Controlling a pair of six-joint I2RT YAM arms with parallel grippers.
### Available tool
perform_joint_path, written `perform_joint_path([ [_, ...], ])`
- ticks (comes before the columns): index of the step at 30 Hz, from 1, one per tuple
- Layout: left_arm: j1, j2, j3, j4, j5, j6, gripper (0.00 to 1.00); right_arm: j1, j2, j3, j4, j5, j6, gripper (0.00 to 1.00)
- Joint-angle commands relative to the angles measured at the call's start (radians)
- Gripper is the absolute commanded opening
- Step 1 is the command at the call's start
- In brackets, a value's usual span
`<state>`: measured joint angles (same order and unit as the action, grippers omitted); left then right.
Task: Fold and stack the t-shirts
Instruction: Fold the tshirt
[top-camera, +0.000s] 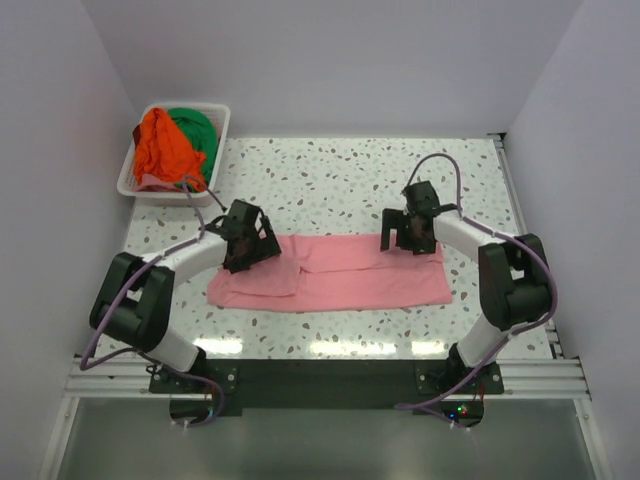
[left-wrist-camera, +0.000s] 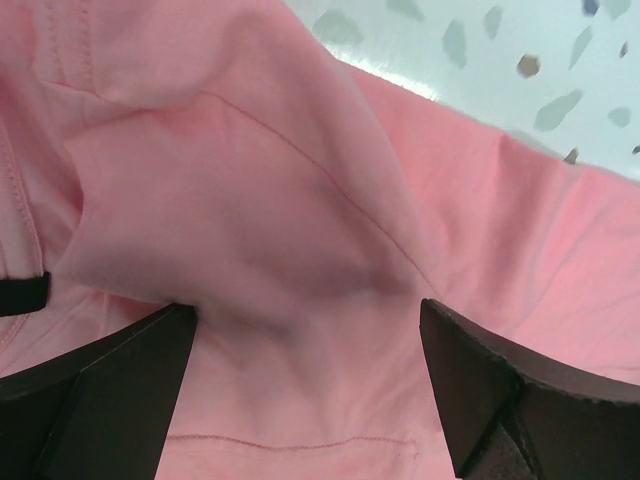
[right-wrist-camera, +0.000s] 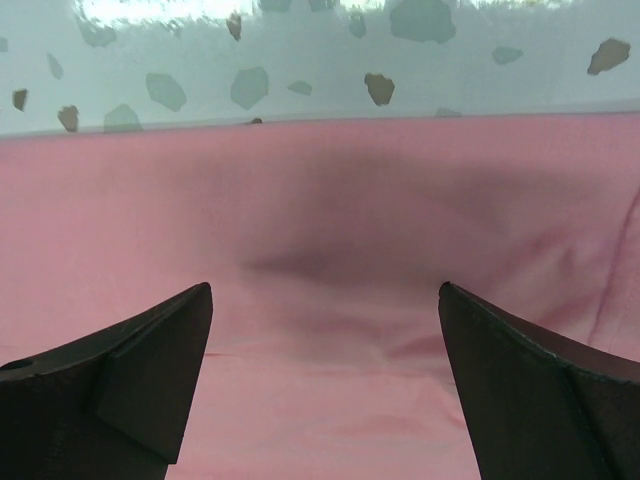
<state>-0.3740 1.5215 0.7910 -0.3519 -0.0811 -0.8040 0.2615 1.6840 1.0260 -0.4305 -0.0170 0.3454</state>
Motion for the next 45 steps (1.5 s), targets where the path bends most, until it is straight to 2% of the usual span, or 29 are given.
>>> perform_joint_path([
  [1, 0.014, 0.171, 0.037, 0.044, 0.02, 0.018, 1.0, -0.001, -0.042, -0.056, 0.004, 0.005, -0.003, 0.99],
  [3, 0.015, 0.228, 0.104, 0.038, 0.009, 0.029, 1.0, 0.005, -0.072, -0.112, 0.012, -0.023, 0.016, 0.99],
  [6, 0.015, 0.359, 0.288, 0.015, 0.032, 0.061, 1.0, 0.021, -0.13, -0.187, 0.026, -0.053, 0.035, 0.98],
  [10, 0.014, 0.528, 0.594, -0.021, 0.024, 0.104, 1.0, 0.076, -0.194, -0.265, 0.027, -0.104, 0.056, 0.98],
  [17, 0.006, 0.909, 1.08, -0.123, 0.063, 0.14, 1.0, 0.298, -0.253, -0.397, 0.113, -0.214, 0.118, 0.98],
  [24, -0.032, 1.15, 1.468, -0.156, 0.072, 0.111, 1.0, 0.496, -0.221, -0.405, 0.171, -0.255, 0.187, 0.99],
  [27, -0.032, 1.191, 1.487, -0.089, 0.107, 0.078, 1.0, 0.582, -0.213, -0.403, 0.211, -0.288, 0.222, 0.99],
  [30, -0.043, 1.194, 1.481, -0.023, 0.083, 0.052, 1.0, 0.63, -0.181, -0.388, 0.249, -0.313, 0.248, 0.99],
  [37, -0.057, 1.243, 1.553, -0.002, 0.018, 0.023, 1.0, 0.743, -0.127, -0.314, 0.257, -0.319, 0.257, 0.99],
  [45, -0.055, 1.264, 1.558, 0.062, 0.067, 0.037, 1.0, 0.789, -0.138, -0.265, 0.211, -0.268, 0.242, 0.99],
])
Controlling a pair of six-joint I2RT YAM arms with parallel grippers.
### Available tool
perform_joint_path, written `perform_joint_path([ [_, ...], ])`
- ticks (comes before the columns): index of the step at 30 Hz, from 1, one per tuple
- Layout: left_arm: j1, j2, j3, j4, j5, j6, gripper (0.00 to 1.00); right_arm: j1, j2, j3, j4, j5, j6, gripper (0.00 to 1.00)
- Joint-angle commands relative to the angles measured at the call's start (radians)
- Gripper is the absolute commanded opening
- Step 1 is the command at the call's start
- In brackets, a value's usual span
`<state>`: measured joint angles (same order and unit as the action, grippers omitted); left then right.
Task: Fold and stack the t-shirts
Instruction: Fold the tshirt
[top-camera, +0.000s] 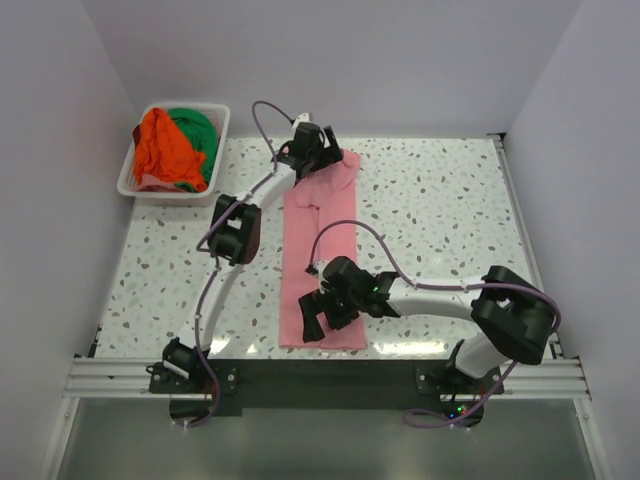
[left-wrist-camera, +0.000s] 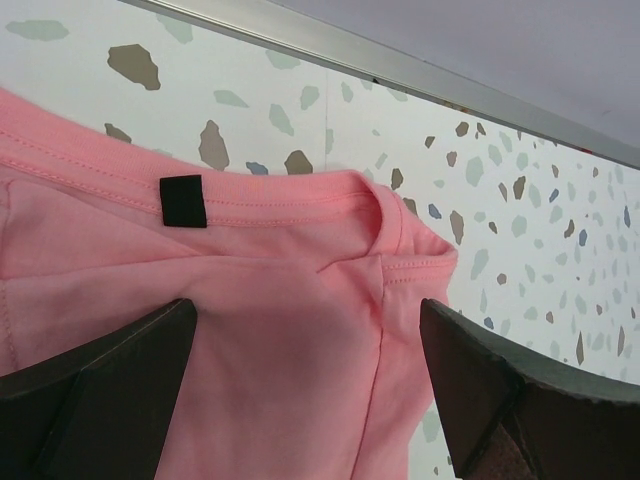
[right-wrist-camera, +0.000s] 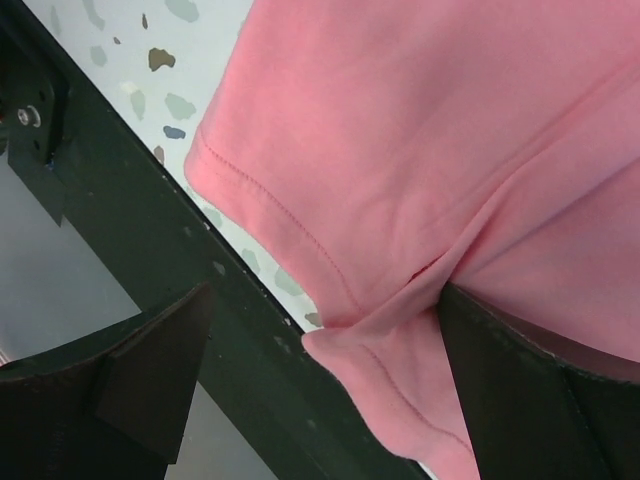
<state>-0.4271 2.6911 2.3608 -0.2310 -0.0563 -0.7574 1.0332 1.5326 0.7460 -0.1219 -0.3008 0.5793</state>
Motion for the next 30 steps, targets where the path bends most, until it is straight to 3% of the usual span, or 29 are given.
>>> perform_joint_path([
  [1, -0.002, 0.092, -0.015, -0.06, 0.047, -0.008, 1.0, 0.018, 0.015, 0.038, -0.134, 0.032, -0.001, 0.99],
  [12, -0.004, -0.08, -0.031, -0.018, 0.139, 0.085, 1.0, 0.018, -0.052, 0.277, -0.303, 0.189, -0.122, 0.99],
  [19, -0.032, -0.4, -0.099, -0.105, 0.101, 0.179, 1.0, 0.013, -0.213, 0.302, -0.332, 0.47, -0.049, 0.99],
  [26, -0.05, -0.799, -0.507, -0.18, 0.059, 0.178, 1.0, -0.005, -0.423, 0.167, -0.349, 0.67, 0.123, 0.99],
  [30, -0.116, -1.067, -0.907, -0.14, -0.017, 0.136, 1.0, -0.012, -0.505, 0.116, -0.427, 0.798, 0.191, 0.99],
])
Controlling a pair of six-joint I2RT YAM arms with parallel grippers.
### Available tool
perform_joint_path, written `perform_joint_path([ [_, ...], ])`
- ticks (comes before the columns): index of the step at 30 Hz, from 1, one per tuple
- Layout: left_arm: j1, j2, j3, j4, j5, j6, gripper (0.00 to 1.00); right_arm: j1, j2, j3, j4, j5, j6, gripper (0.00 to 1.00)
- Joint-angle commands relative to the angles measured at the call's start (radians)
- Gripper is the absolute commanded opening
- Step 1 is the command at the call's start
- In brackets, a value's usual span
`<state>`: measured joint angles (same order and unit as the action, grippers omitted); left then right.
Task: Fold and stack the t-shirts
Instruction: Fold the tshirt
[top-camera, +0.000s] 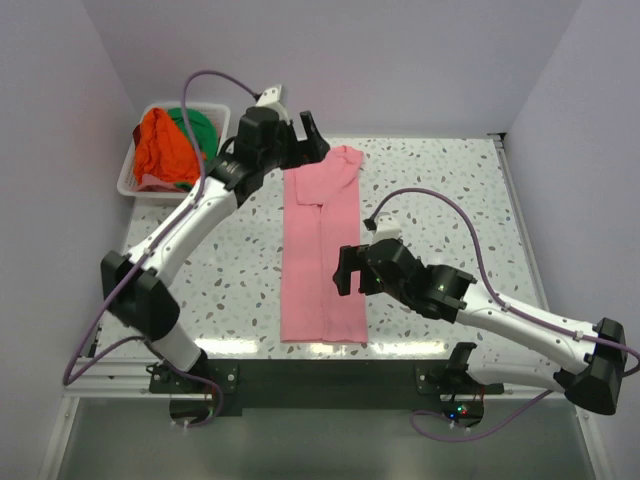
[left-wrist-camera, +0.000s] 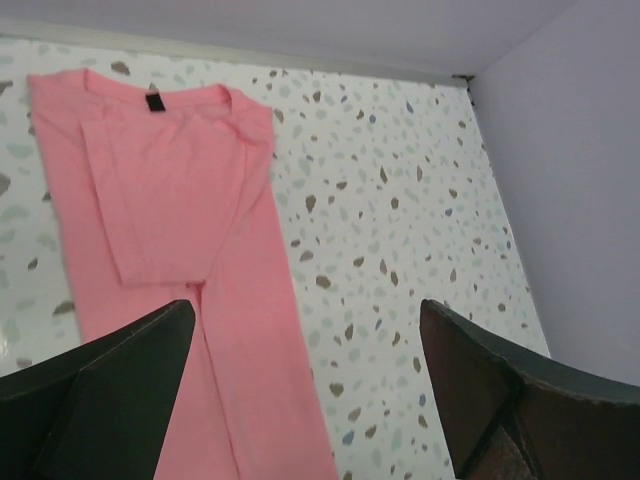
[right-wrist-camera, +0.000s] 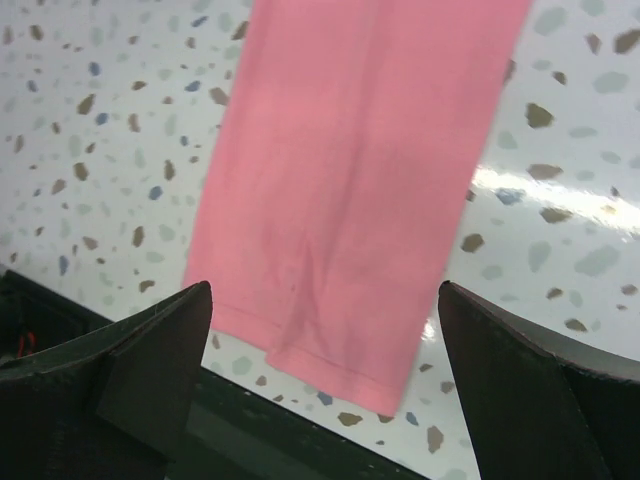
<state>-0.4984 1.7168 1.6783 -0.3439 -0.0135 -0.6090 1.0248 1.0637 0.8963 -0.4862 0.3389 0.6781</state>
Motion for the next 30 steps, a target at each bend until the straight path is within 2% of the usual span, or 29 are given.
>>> perform_joint_path([
  [1, -0.058, -0.132, -0.288, -0.014, -0.056, -0.023, 1.0, -0.003, -0.069, -0.06, -0.064, 0.16, 0.092, 0.99],
  [5, -0.132, -0.339, -0.629, 0.038, -0.034, -0.135, 1.0, -0.003, -0.155, -0.148, -0.026, 0.132, 0.087, 0.99],
  [10, -0.183, -0.512, -0.859, -0.05, -0.049, -0.21, 1.0, -0.003, -0.208, -0.215, -0.023, 0.094, 0.069, 0.99],
  [14, -0.212, -0.626, -1.063, -0.03, 0.091, -0.265, 1.0, -0.003, -0.214, -0.252, 0.015, 0.048, 0.057, 0.99],
  [17, -0.227, -0.68, -1.138, -0.107, 0.104, -0.325, 1.0, -0.005, -0.202, -0.27, 0.038, 0.025, 0.067, 0.99],
  [19, -0.232, -0.736, -1.181, -0.097, 0.139, -0.334, 0.97, -0.005, -0.192, -0.286, 0.05, 0.02, 0.067, 0.98],
  [23, -0.233, -0.809, -1.233, -0.113, 0.178, -0.345, 0.87, -0.005, -0.163, -0.293, 0.054, 0.009, 0.08, 0.99],
  [28, -0.236, -0.778, -1.272, -0.069, 0.23, -0.342, 0.78, -0.005, -0.153, -0.306, 0.058, -0.003, 0.093, 0.98],
  [30, -0.239, -0.751, -1.284, -0.055, 0.259, -0.342, 0.7, -0.005, -0.156, -0.313, 0.064, -0.005, 0.1, 0.98],
])
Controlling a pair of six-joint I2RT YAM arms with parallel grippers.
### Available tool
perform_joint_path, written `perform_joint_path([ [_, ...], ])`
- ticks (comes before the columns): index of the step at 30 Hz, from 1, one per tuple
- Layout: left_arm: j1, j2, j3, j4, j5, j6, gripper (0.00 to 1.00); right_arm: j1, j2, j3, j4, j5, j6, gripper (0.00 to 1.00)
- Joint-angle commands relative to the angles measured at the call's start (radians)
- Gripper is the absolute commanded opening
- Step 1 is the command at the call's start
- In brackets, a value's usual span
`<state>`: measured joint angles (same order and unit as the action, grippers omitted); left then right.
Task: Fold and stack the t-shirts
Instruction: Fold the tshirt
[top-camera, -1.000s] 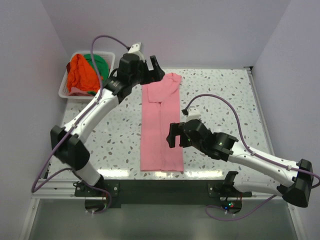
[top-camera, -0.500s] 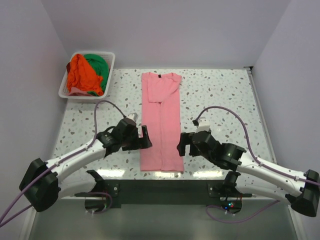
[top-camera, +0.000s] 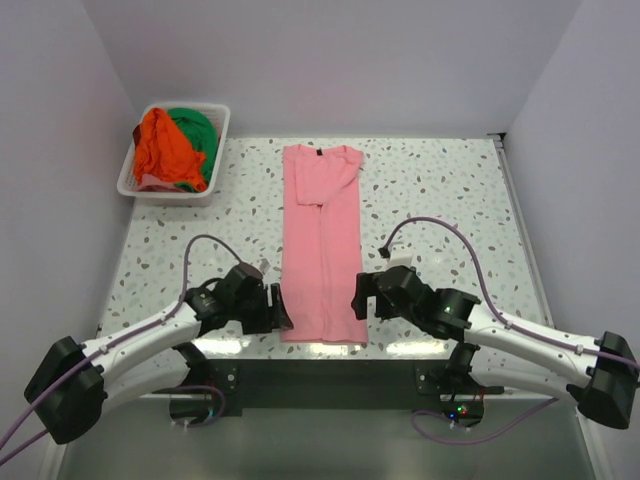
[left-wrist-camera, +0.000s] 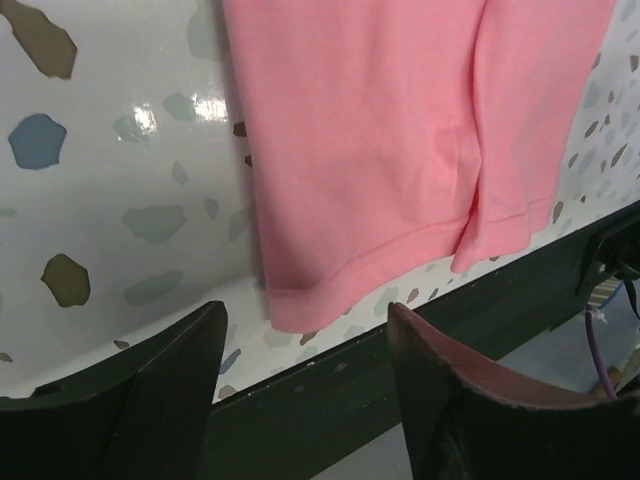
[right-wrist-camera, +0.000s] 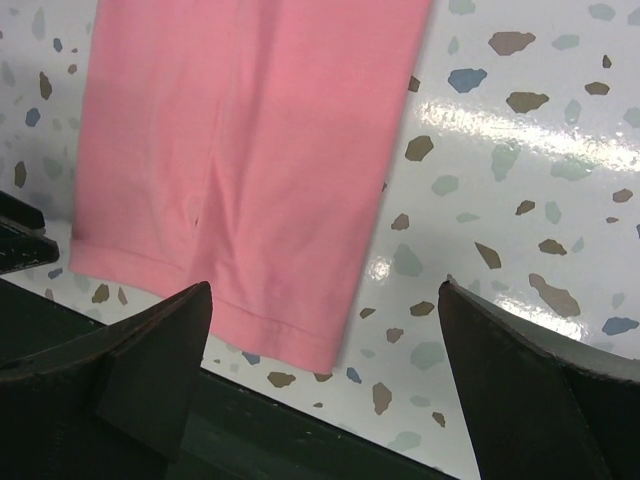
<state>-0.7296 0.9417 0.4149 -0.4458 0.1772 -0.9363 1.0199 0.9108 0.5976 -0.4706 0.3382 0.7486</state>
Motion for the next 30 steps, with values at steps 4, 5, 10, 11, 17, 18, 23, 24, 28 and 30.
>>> perform_joint_path([
  [4, -0.027, 0.058, -0.027, 0.053, 0.076, -0.013, 0.61, 0.0, -0.012, -0.03, 0.043, -0.002, 0.038, 0.98],
  [5, -0.034, 0.069, -0.028, 0.056, 0.076, -0.015, 0.58, 0.0, -0.016, -0.033, 0.043, -0.002, 0.041, 0.98],
  [10, -0.048, 0.109, -0.03, 0.085, 0.084, -0.018, 0.46, 0.0, -0.018, -0.047, 0.049, -0.008, 0.054, 0.98],
  [11, -0.053, 0.12, -0.03, 0.085, 0.078, -0.019, 0.4, 0.0, -0.018, -0.047, 0.049, -0.01, 0.055, 0.98],
  [17, -0.057, 0.137, -0.037, 0.09, 0.054, -0.029, 0.17, 0.002, -0.013, -0.061, 0.05, -0.045, 0.061, 0.98],
  [18, -0.057, 0.138, -0.036, 0.087, 0.05, -0.032, 0.14, -0.001, -0.012, -0.065, 0.047, -0.066, 0.063, 0.98],
  [23, -0.062, 0.144, -0.039, 0.099, 0.045, -0.027, 0.0, 0.0, 0.016, -0.087, 0.062, -0.18, 0.075, 0.94],
  [24, -0.062, 0.14, -0.042, 0.105, 0.045, -0.025, 0.0, 0.0, 0.023, -0.096, 0.073, -0.204, 0.078, 0.91],
  [28, -0.063, 0.12, -0.044, 0.114, 0.044, -0.015, 0.0, 0.0, 0.074, -0.117, 0.09, -0.281, 0.136, 0.86],
  [30, -0.063, 0.108, -0.044, 0.119, 0.047, -0.01, 0.0, 0.0, 0.111, -0.131, 0.108, -0.303, 0.153, 0.77],
])
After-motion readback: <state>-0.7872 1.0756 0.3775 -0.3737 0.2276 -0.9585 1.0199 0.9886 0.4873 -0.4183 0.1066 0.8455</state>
